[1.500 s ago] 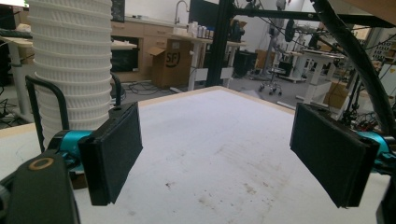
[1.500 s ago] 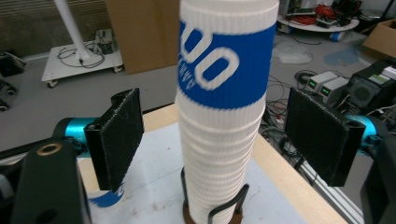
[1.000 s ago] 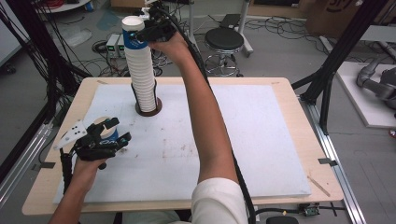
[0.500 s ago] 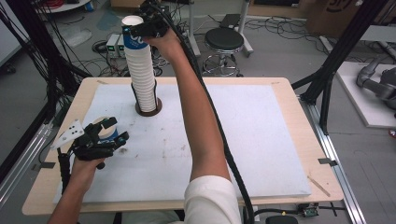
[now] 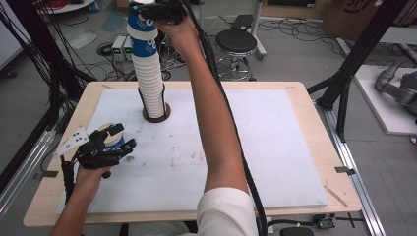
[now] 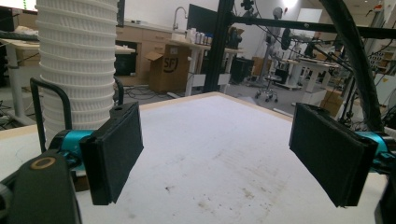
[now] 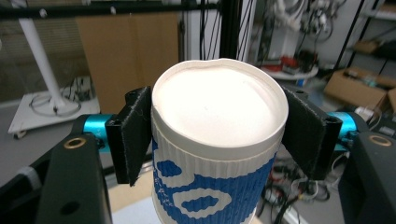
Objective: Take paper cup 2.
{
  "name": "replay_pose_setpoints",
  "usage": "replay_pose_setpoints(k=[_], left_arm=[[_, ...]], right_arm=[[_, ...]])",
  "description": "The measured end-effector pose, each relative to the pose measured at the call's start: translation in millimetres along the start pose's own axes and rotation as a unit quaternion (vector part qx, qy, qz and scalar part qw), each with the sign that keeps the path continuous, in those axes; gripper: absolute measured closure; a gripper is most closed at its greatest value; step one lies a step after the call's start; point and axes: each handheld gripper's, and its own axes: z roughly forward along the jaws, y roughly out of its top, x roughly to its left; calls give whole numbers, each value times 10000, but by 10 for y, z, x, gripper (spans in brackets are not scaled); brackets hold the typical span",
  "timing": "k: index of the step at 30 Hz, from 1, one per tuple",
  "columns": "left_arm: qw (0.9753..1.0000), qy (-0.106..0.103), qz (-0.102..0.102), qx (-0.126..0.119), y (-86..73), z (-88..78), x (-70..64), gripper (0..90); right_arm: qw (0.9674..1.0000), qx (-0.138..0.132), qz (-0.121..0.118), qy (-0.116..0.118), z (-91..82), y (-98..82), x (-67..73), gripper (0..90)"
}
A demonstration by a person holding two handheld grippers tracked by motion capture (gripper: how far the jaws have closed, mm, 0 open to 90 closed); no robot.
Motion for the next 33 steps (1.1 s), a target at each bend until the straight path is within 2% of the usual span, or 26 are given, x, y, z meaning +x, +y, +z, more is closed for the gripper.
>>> replay_pose_setpoints(k=[5, 10, 14, 16, 20, 26, 28, 33], left_arm=[[10000, -56, -5, 3, -1, 10, -11, 173], [9999, -162, -8, 58, -18, 44, -30, 172], [9997, -247, -7, 83, -24, 75, -53, 168], [9996, -271, -12, 123, -31, 91, -65, 168], [9992, -367, -8, 174, -58, 141, -96, 168], [9986, -435, 49, 288, -81, 214, -149, 168], [9984, -465, 73, 317, -87, 235, -160, 168], [9979, -523, 99, 371, -109, 285, -180, 168]], right_arm=[[9996, -255, -97, -87, -283, 78, -24, 308], [9980, -489, -291, -264, -661, 100, -76, 311], [9977, -406, -368, -404, -966, 39, -125, 311], [9976, -283, -435, -448, -1115, -22, -150, 311], [9977, -103, -445, -492, -1408, -232, -211, 311], [9971, 18, -428, -626, -1782, -693, -264, 311], [9972, 70, -348, -666, -1889, -883, -287, 312], [9972, 245, -216, -671, -2049, -1215, -308, 313]])
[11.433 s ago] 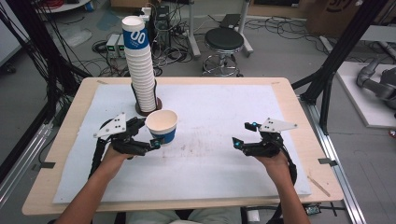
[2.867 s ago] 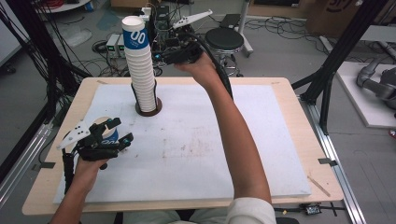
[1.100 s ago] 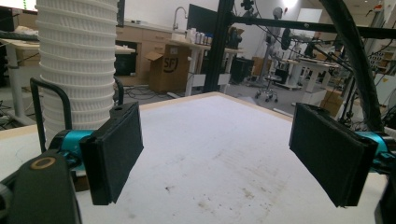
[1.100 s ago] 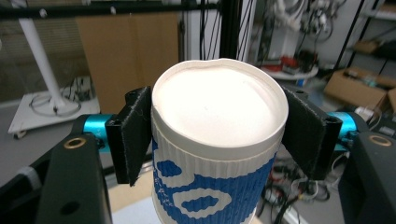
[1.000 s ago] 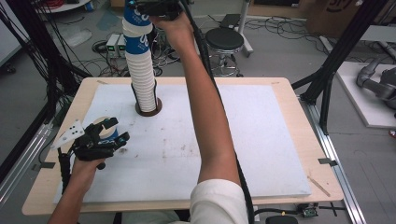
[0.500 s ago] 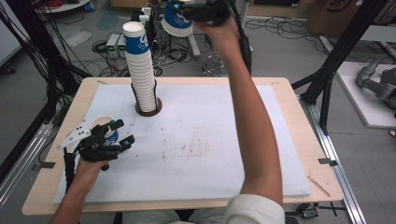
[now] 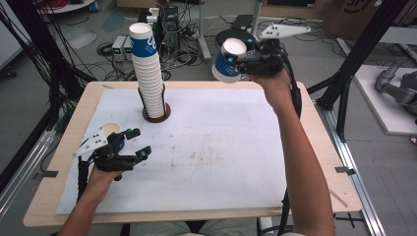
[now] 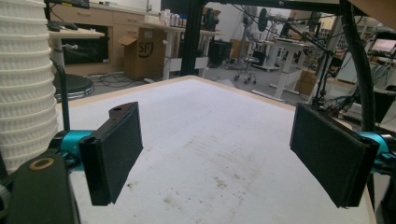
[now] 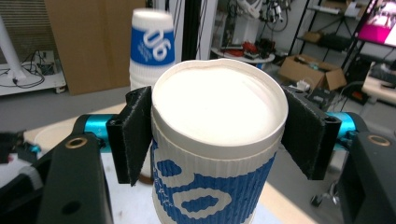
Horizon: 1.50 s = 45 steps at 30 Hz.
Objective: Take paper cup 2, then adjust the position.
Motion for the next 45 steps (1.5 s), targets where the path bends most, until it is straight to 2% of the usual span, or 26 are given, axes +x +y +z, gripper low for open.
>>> replay_pose_setpoints(k=[3, 11, 18, 25, 30, 36, 42, 45], left_arm=[[10000, -23, 6, 31, -8, 19, -10, 168], [9999, -56, 10, 98, -38, 50, -24, 169], [9997, -84, 71, 217, -88, 63, -27, 168], [9998, -111, 93, 149, -98, 63, -62, 169], [9997, -149, 120, 127, -103, 61, -97, 169], [9996, -238, 112, 139, -117, 93, -88, 168], [9989, -402, 177, 134, -97, 127, -143, 168], [9982, -568, 167, 120, -84, 173, -169, 167]], right_arm=[[9999, 61, 92, 44, -61, -180, 8, 313], [9995, 279, 126, 69, -153, -620, 97, 313], [9991, 329, 88, 253, -180, -987, 279, 313], [9984, 384, 24, 404, -157, -1300, 490, 313], [9977, 494, -52, 468, -116, -1385, 570, 313], [9971, 388, -125, 635, -129, -1412, 678, 313], [9959, 396, -142, 795, -91, -1496, 786, 313], [9953, 395, -153, 872, -89, -1512, 820, 313]])
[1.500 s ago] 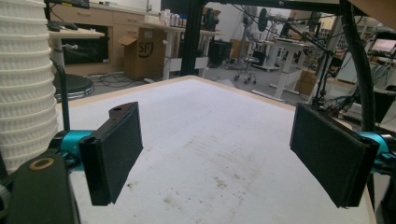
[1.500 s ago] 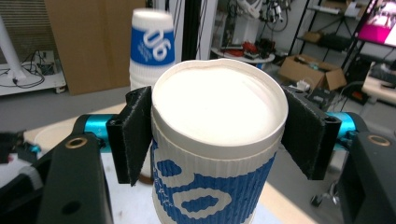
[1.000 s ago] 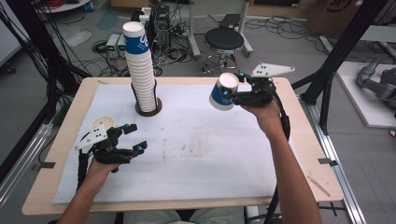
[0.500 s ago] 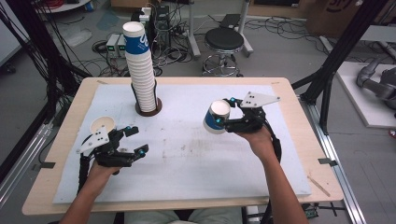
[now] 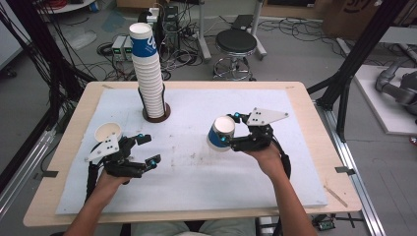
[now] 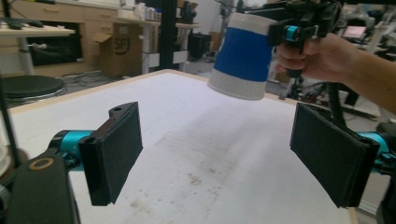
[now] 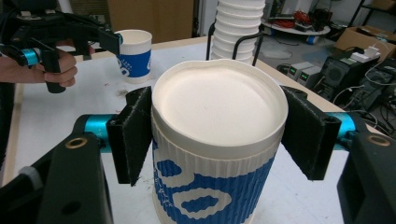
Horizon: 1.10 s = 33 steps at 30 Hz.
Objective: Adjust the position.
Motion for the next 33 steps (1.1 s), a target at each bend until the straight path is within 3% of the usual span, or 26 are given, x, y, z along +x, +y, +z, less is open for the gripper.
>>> replay_pose_setpoints(k=[11, 19, 24, 33], left_arm=[[9988, -460, 134, 44, 117, 217, -73, 165], [9964, -820, 234, 46, 180, 462, -172, 165], [9948, -979, 278, 39, 205, 636, -214, 165], [9921, -1199, 354, 129, 167, 879, -260, 164]], right_arm=[[9996, -87, 19, 264, -57, -68, 106, 314], [9984, -205, -4, 528, -37, -73, 196, 314], [9967, -292, 59, 757, 1, -81, 228, 314], [9954, -302, 52, 911, 45, -101, 285, 315]])
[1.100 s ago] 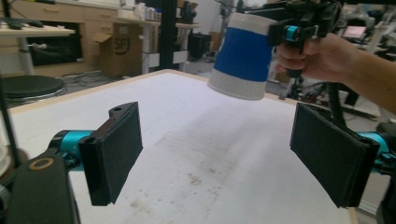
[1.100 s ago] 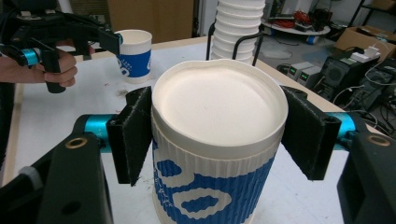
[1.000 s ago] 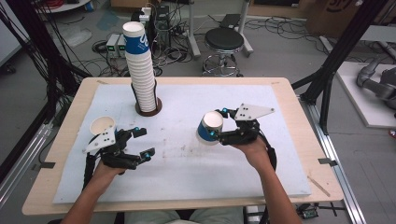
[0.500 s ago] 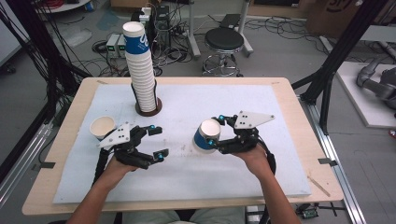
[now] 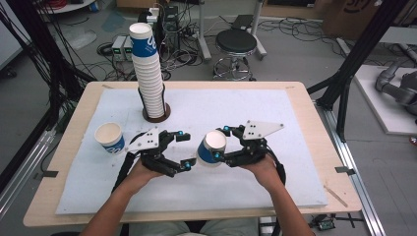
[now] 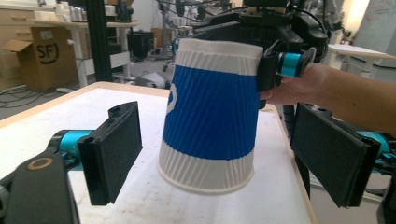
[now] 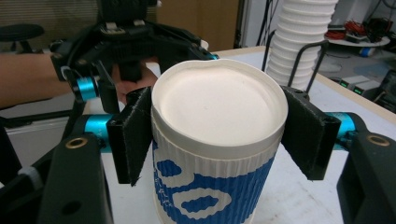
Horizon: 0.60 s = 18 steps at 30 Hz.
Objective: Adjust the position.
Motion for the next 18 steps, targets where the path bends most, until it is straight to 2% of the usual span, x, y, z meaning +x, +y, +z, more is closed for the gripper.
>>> replay_pose_setpoints(k=[4, 8, 14, 18], left_arm=[[9999, -80, -40, 85, -44, 89, 9, 164], [9997, -136, -70, 170, -76, 154, 2, 164], [9990, -319, -99, 303, -125, 230, -6, 164], [9986, -379, -66, 375, -147, 258, -3, 178]], right_arm=[[9998, -148, -5, 120, 12, -2, 13, 316], [9996, -171, -25, 242, 27, -10, 27, 316], [9979, -395, 169, 490, 33, -33, 8, 318], [9970, -469, 238, 576, 28, -55, -3, 318]])
